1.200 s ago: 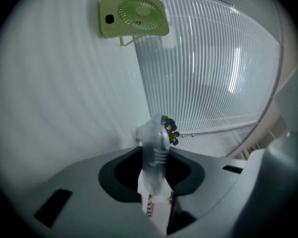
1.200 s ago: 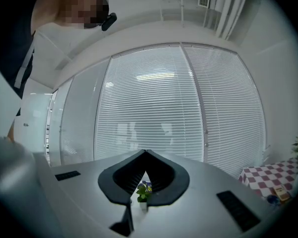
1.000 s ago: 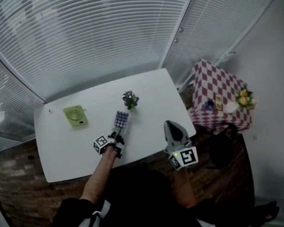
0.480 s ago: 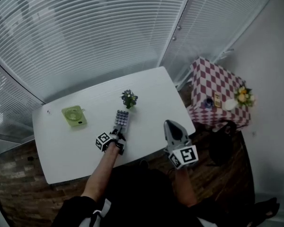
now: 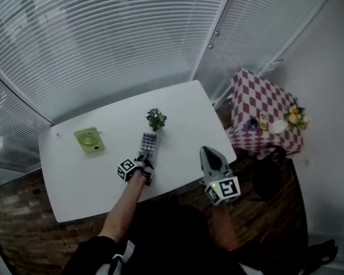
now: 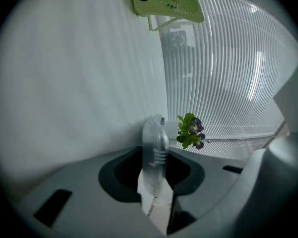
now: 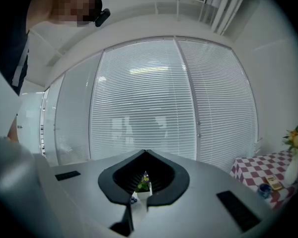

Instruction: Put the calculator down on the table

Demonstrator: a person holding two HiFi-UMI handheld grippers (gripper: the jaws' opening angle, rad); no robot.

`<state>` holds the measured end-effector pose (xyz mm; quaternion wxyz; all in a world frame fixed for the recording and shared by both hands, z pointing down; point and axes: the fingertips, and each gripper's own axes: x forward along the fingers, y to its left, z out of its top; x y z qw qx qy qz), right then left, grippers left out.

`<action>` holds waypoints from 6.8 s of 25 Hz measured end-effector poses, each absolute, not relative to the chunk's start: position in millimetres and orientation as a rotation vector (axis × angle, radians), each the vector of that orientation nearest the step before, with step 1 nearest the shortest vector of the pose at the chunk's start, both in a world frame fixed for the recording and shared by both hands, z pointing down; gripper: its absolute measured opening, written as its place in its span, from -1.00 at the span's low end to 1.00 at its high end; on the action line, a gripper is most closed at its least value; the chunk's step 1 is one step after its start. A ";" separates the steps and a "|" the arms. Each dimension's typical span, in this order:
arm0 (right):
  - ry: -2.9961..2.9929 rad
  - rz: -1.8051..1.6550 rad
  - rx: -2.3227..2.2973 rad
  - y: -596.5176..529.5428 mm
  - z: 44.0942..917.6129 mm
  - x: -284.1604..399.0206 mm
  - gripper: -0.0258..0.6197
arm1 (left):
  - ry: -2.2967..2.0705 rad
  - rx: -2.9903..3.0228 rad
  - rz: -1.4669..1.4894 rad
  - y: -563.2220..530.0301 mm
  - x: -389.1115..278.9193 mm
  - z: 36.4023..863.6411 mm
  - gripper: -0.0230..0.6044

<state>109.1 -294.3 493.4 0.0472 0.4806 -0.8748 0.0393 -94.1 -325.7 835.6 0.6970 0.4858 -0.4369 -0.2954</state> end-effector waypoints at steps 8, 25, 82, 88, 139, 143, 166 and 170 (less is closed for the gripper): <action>-2.671 0.148 1.463 -293.7 498.5 107.6 -0.90 | -1.036 1.065 -0.608 -323.8 -98.1 842.1 -0.60; -2.644 0.268 1.373 -290.4 519.1 93.1 -0.90 | -1.164 0.832 -0.437 -310.8 -102.1 830.7 -0.03; -2.712 0.273 1.349 -300.1 514.6 75.5 -0.90 | -1.006 1.442 -1.000 -292.1 -181.3 523.9 -0.03; -2.709 0.251 1.379 -300.9 513.3 82.1 -0.90 | -1.040 1.573 -1.007 -292.3 -190.9 504.0 -0.03; -2.734 0.216 1.318 -297.4 508.8 67.0 -0.90 | -1.788 2.587 -0.077 -244.3 -185.6 444.5 -0.91; -2.739 0.183 1.313 -296.5 507.3 66.7 -0.90 | -1.794 2.583 -0.050 -244.8 -186.4 448.0 -0.91; -2.723 0.084 1.343 -295.4 495.5 81.7 -0.91 | -1.783 2.561 -0.099 -240.1 -195.4 447.5 -0.91; -2.733 0.074 1.349 -296.9 493.1 86.1 -0.91 | -1.788 2.558 -0.094 -242.2 -192.9 447.3 -0.91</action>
